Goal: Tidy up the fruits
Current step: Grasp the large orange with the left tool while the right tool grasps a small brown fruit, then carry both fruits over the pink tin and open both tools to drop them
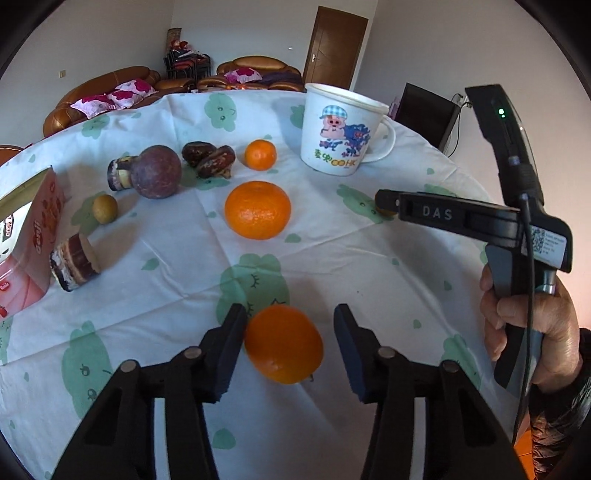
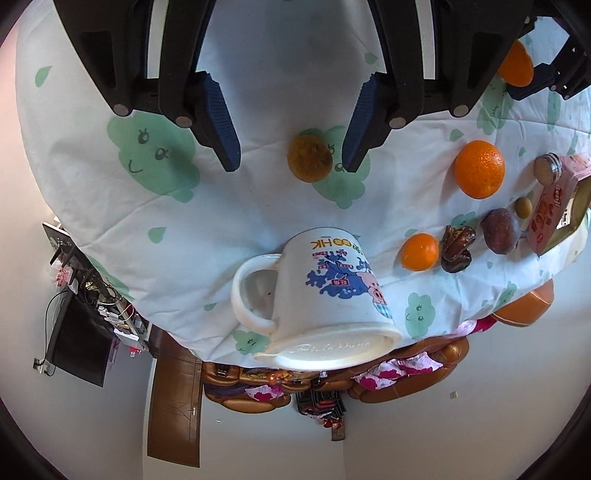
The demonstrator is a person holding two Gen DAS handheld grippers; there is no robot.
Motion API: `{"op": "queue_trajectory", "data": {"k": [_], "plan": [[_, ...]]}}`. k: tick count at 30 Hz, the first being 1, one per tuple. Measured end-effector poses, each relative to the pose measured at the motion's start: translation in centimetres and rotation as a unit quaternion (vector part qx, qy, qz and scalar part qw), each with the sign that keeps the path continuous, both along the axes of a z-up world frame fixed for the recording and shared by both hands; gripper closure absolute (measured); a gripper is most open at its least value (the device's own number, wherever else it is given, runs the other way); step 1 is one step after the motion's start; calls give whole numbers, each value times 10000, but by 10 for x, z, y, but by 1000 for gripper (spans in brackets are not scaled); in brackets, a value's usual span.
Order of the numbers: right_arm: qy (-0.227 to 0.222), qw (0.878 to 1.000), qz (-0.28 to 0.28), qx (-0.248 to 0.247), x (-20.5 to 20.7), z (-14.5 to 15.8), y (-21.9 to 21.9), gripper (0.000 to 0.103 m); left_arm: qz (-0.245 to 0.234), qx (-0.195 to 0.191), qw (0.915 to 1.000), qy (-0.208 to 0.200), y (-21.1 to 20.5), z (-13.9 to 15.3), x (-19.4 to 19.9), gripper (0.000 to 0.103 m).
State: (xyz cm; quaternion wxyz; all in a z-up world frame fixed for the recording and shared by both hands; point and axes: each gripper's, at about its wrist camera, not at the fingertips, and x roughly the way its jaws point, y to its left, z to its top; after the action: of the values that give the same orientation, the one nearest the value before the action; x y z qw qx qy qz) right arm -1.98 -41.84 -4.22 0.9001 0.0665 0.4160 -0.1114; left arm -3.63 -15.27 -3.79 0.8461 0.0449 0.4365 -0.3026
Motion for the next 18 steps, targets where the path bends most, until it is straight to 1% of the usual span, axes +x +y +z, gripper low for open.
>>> {"op": "queue_trajectory", "data": {"k": [2, 3, 4, 5, 9, 11, 14, 16, 18], "plan": [[101, 9999, 76, -78, 4, -5, 2, 63, 61, -47, 10000, 18, 4, -1, 2, 63], [147, 9998, 100, -79, 5, -8, 2, 66, 61, -80, 9999, 38, 5, 0, 2, 63], [193, 9997, 114, -70, 5, -10, 2, 74, 61, -90, 9999, 37, 4, -2, 4, 63], [139, 9998, 126, -79, 4, -11, 2, 75, 62, -94, 9999, 36, 4, -2, 4, 64], [126, 9998, 137, -44, -1, -10, 2, 75, 66, -161, 9998, 46, 7, -1, 5, 64], [16, 9999, 122, -23, -7, -6, 4, 75, 72, -188, 9998, -48, 11, 2, 4, 64], [-262, 9994, 201, -126, -18, 13, 15, 75, 165, -170, 9992, -307, 23, 12, 8, 64], [-498, 9981, 324, -176, -25, 29, 31, 75, 313, -305, 9983, -389, 39, 21, 16, 64], [-728, 9961, 487, -99, -28, 45, 50, 75, 548, -375, 9962, -559, 61, 34, 26, 64]]}}
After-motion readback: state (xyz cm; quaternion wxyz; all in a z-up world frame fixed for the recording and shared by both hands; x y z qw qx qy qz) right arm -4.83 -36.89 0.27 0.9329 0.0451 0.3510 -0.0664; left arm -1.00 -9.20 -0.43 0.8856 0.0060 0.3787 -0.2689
